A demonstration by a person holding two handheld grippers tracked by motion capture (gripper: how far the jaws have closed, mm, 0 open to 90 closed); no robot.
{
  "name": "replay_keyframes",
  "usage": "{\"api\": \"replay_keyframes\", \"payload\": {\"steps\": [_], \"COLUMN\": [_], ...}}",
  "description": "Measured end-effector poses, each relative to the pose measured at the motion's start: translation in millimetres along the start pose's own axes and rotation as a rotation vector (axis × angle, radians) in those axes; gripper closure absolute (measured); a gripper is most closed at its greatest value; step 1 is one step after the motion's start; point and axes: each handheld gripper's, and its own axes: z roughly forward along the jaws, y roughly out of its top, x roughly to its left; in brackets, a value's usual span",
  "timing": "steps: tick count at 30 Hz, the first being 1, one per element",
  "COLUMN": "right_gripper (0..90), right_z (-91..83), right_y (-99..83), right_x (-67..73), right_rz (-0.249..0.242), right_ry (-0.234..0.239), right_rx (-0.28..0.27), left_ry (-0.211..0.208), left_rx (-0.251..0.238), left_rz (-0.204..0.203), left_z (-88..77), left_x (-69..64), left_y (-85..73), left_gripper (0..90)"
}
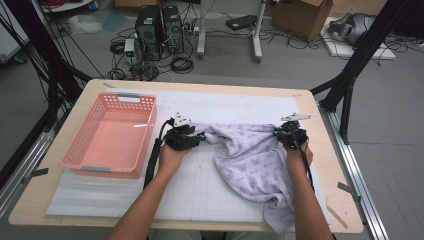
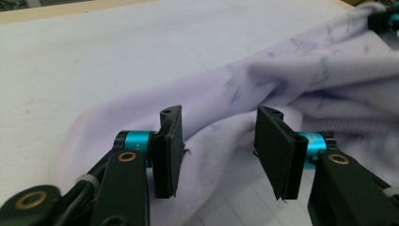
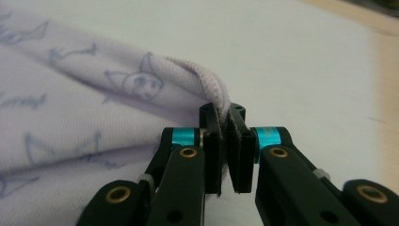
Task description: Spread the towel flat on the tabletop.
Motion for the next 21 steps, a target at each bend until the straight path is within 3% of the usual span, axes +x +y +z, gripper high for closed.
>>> {"api": "replay_keyframes", "payload": {"steps": [1, 2, 3, 4, 5, 6, 7, 8, 9, 10, 11, 13, 15, 18, 21], "right_gripper": [85.7, 85.2, 85.2, 79.5, 79.5, 69.1, 69.1, 67.1, 64.7, 64.2, 64.2, 63.6, 63.6, 63.6, 63.5], "right_z": [-1.9, -5.3, -5.3, -6.2, -6.2, -9.3, -9.3, -12.6, -21.5, -26.1, -26.1, -35.5, -51.0, -61.9, -82.0], "right_y": [-1.3, -4.5, -4.5, -7.4, -7.4, -8.2, -8.2, -8.1, -8.2, -8.6, -8.6, -9.8, -14.9, -19.8, -30.0], "right_x": [-6.0, -16.5, -16.5, -21.6, -21.6, -19.6, -19.6, -18.3, -15.5, -14.4, -14.4, -10.9, -4.5, -1.9, 1.2], "right_rz": [0.013, 0.06, 0.06, 0.111, 0.111, 0.107, 0.107, 0.111, 0.112, 0.11, 0.11, 0.091, 0.048, 0.034, 0.02], "right_ry": [-0.057, -0.114, -0.114, -0.084, -0.084, -0.074, -0.074, -0.059, -0.044, -0.031, -0.031, -0.004, 0.023, 0.046, 0.093], "right_rx": [0.001, 0.005, 0.005, 0.012, 0.012, 0.0, 0.0, -0.013, -0.047, -0.063, -0.063, -0.073, -0.092, -0.108, -0.136], "left_ry": [-0.01, -0.046, -0.046, -0.069, -0.094, -0.145, -0.145, -0.172, -0.216, -0.216, -0.241, -0.272, -0.289, -0.302, -0.302], "left_rx": [0.0, -0.006, -0.006, -0.007, -0.006, -0.001, -0.001, 0.003, 0.017, 0.017, 0.024, 0.043, 0.052, 0.062, 0.102], "left_rz": [0.002, 0.004, 0.004, 0.009, 0.019, 0.037, 0.037, 0.048, 0.081, 0.081, 0.087, 0.107, 0.105, 0.102, 0.098], "left_z": [-0.5, -2.1, -2.1, -2.6, -3.2, -3.5, -3.5, -2.9, 0.2, 0.2, 3.0, 10.3, 18.0, 29.6, 41.9], "left_x": [-1.9, -6.1, -6.1, -8.7, -11.7, -19.7, -19.7, -24.6, -35.6, -35.6, -40.8, -50.8, -59.8, -71.1, -82.4], "left_y": [0.3, 1.2, 1.2, 1.6, 2.1, 2.6, 2.6, 2.5, 1.5, 1.5, 0.6, -1.0, -1.6, -1.1, -2.8], "left_gripper": [51.0, 50.8, 51.8, 53.7, 53.7, 60.5, 64.7, 64.7, 70.8, 70.8, 70.8, 68.7, 61.0, 54.5, 48.2]}}
